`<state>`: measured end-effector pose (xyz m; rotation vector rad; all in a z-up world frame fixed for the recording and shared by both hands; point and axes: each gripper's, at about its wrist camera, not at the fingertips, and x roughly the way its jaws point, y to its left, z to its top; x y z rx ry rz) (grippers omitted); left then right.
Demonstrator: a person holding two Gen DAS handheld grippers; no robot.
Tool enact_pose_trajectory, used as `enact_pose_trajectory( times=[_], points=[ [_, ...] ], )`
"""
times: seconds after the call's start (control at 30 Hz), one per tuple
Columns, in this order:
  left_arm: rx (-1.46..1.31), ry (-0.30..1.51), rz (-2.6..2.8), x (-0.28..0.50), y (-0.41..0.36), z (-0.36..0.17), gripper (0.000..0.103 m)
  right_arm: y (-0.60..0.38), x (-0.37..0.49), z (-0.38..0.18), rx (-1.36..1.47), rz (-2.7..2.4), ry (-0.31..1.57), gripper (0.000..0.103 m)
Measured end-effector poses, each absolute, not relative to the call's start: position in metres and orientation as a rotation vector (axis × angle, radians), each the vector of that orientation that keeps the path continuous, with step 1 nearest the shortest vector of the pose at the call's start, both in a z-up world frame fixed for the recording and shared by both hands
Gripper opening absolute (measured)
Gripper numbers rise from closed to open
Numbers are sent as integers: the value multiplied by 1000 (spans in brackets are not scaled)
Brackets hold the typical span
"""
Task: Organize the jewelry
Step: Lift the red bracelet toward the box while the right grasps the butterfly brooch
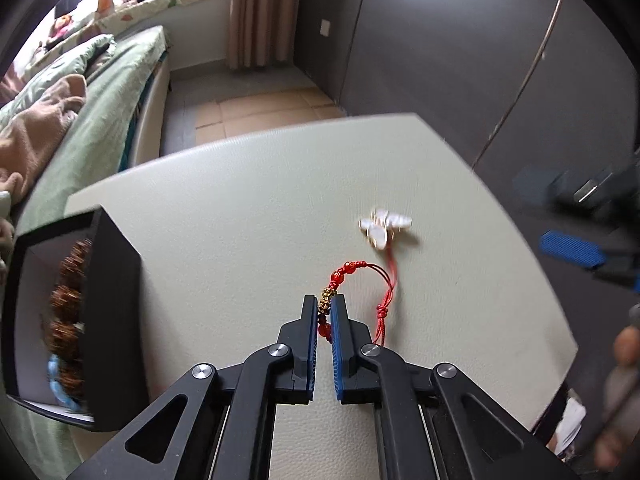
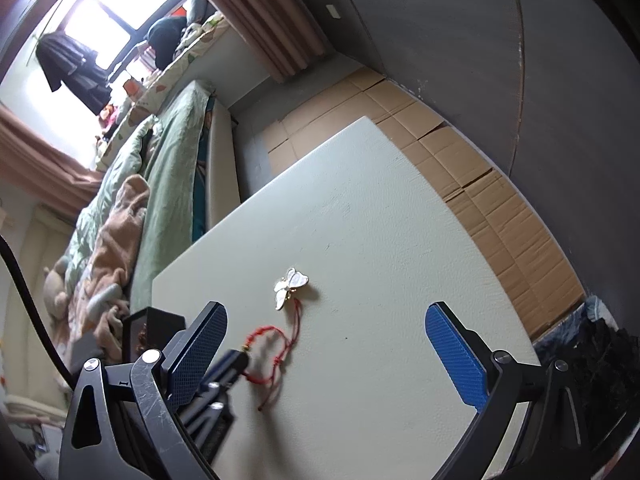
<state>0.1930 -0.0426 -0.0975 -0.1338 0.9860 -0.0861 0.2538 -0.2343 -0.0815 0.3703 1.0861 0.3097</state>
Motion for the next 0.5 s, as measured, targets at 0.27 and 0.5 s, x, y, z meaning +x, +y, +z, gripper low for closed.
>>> enact_pose_trajectory(
  times=[0.27,0.5],
  points=[
    [-220,906,-65,188,-14,-69,7,-209,268,-103,294,314,1148,80],
    [-278,848,-21,185,19,-51,7,-181,281,-110,147,335,1149,80]
  ],
)
